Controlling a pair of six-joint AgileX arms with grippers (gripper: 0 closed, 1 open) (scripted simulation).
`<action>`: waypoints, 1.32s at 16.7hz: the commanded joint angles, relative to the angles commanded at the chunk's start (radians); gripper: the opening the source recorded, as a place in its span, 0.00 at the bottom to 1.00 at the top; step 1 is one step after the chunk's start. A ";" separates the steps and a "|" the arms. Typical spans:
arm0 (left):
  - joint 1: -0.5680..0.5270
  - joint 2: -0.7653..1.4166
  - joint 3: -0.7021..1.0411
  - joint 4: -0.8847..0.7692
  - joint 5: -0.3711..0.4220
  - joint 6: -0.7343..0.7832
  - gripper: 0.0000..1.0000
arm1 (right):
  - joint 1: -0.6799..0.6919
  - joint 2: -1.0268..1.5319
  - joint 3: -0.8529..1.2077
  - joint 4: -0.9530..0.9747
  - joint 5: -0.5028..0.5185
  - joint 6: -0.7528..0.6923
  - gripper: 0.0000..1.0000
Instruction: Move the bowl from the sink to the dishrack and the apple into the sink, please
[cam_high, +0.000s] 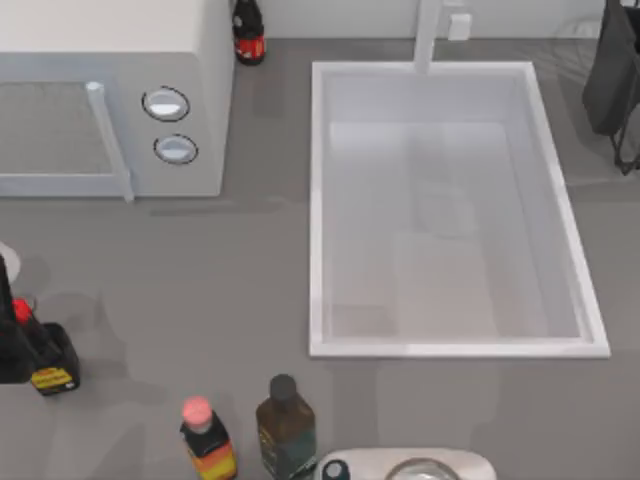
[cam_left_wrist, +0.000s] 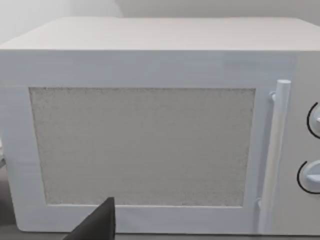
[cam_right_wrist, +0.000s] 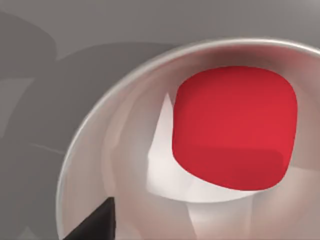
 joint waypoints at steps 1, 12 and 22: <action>0.000 0.000 0.000 0.000 0.000 0.000 1.00 | -0.009 0.038 0.026 -0.026 0.000 -0.008 1.00; 0.000 0.000 0.000 0.000 0.000 0.000 1.00 | -0.013 0.117 0.014 0.013 0.000 -0.019 1.00; 0.000 0.000 0.000 0.000 0.000 0.000 1.00 | -0.017 0.299 -0.199 0.411 -0.001 -0.012 1.00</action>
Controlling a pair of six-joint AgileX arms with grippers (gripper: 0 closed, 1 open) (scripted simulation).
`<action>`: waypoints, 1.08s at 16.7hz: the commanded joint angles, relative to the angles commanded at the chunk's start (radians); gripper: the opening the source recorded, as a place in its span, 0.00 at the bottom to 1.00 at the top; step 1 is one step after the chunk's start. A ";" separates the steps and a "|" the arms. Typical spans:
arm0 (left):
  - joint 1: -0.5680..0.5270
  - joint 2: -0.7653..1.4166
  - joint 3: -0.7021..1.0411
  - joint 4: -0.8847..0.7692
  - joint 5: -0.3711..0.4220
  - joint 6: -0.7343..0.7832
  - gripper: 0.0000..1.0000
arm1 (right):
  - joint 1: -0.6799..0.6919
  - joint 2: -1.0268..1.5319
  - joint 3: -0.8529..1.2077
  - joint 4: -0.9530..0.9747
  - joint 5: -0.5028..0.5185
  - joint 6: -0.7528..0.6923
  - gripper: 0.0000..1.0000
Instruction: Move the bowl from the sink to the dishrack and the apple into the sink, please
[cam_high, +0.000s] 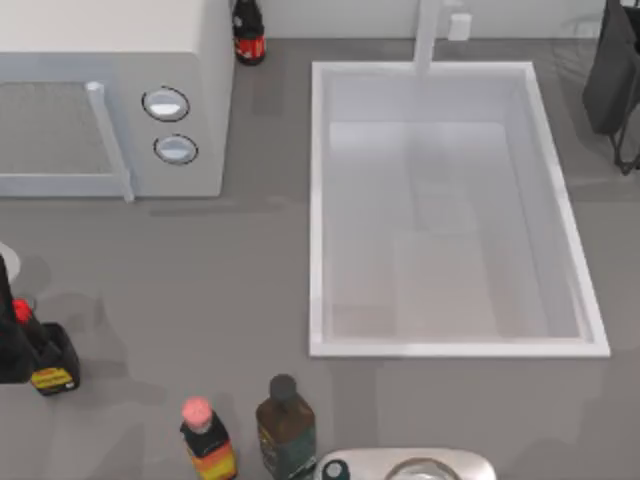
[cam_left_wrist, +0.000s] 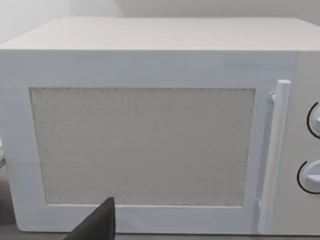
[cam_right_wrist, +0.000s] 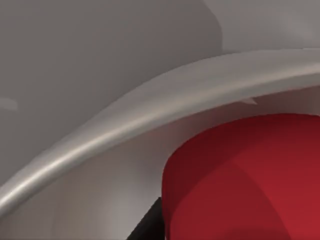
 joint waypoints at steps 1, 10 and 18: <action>0.000 0.000 0.000 0.000 0.000 0.000 1.00 | 0.000 0.000 0.000 0.000 0.000 0.000 1.00; 0.000 0.000 0.000 0.000 0.000 0.000 1.00 | 0.000 0.000 0.000 0.000 0.000 0.000 0.47; 0.000 0.000 0.000 0.000 0.000 0.000 1.00 | 0.000 0.000 0.000 0.000 0.000 0.000 0.00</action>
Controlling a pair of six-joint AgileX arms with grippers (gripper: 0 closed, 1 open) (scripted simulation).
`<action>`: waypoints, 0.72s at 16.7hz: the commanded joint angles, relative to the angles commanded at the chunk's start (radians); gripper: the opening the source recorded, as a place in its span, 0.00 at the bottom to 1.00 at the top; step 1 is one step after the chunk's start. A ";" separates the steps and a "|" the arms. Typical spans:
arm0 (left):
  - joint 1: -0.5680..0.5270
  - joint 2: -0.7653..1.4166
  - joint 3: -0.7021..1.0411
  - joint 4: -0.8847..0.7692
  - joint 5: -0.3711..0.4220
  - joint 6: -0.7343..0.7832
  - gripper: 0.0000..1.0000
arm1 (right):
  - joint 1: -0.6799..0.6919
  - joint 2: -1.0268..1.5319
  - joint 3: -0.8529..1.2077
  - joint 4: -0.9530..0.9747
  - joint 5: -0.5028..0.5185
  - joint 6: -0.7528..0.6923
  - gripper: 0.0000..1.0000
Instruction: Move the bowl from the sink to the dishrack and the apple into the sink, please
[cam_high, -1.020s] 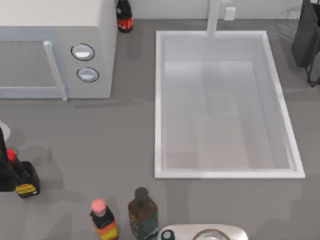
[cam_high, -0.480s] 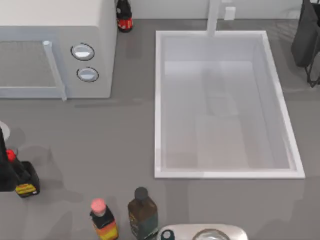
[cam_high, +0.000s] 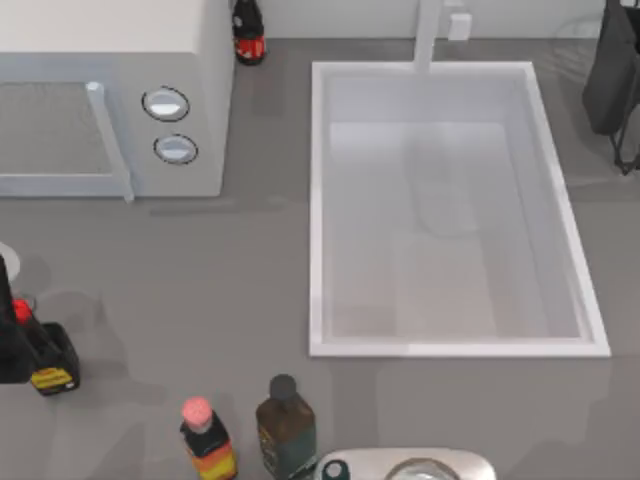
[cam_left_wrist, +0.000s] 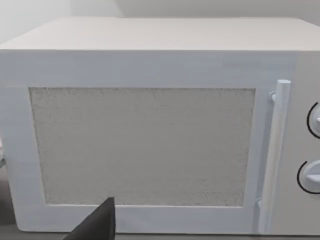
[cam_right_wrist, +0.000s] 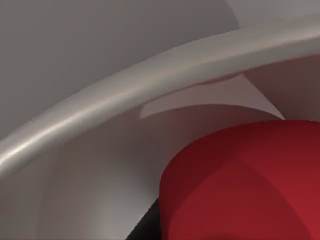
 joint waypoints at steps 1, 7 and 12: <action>0.000 0.000 0.000 0.000 0.000 0.000 1.00 | 0.000 0.000 0.000 0.000 0.000 0.000 0.00; 0.000 0.000 0.000 0.000 0.000 0.000 1.00 | -0.017 -0.130 0.000 -0.121 -0.003 0.044 0.00; 0.000 0.000 0.000 0.000 0.000 0.000 1.00 | -0.018 -0.164 0.083 -0.240 -0.002 0.038 0.00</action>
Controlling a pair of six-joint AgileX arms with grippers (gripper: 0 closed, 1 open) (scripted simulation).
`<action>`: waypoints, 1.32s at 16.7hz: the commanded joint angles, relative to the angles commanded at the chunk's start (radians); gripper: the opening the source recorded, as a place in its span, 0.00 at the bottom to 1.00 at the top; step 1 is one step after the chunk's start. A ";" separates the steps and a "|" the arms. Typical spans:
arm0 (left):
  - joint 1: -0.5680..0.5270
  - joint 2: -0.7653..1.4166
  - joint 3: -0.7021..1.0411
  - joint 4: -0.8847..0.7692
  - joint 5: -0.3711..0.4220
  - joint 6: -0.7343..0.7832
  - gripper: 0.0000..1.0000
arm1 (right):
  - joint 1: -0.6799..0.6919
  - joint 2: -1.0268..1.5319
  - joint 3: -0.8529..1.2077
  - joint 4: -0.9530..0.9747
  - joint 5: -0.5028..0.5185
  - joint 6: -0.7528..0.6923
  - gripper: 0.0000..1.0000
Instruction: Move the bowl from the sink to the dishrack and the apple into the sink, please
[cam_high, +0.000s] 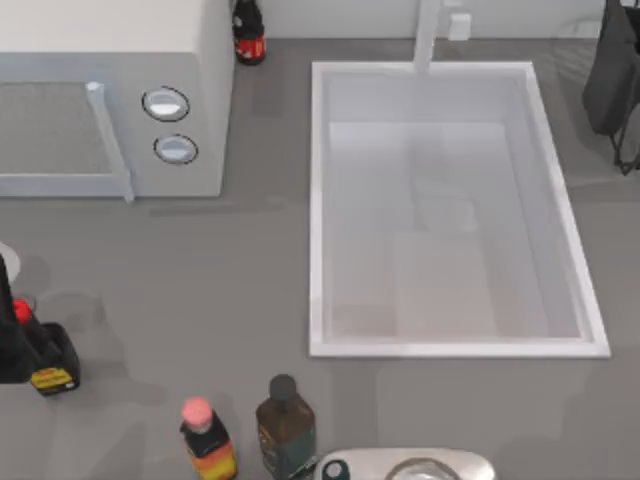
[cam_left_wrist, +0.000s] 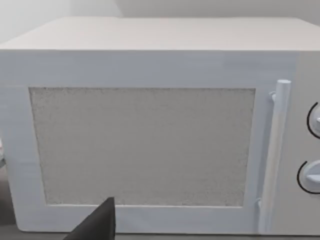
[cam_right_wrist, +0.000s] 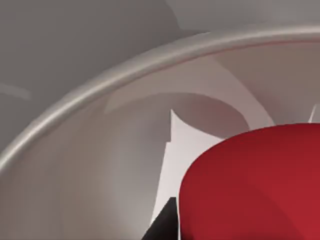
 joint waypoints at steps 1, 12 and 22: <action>0.000 0.000 0.000 0.000 0.000 0.000 1.00 | -0.001 -0.016 0.030 -0.052 0.000 0.000 0.00; 0.000 0.000 0.000 0.000 0.000 0.000 1.00 | -0.002 -0.118 0.197 -0.317 -0.002 0.001 0.00; 0.000 0.000 0.000 0.000 0.000 0.000 1.00 | 0.240 -0.050 0.146 0.147 0.158 0.062 0.00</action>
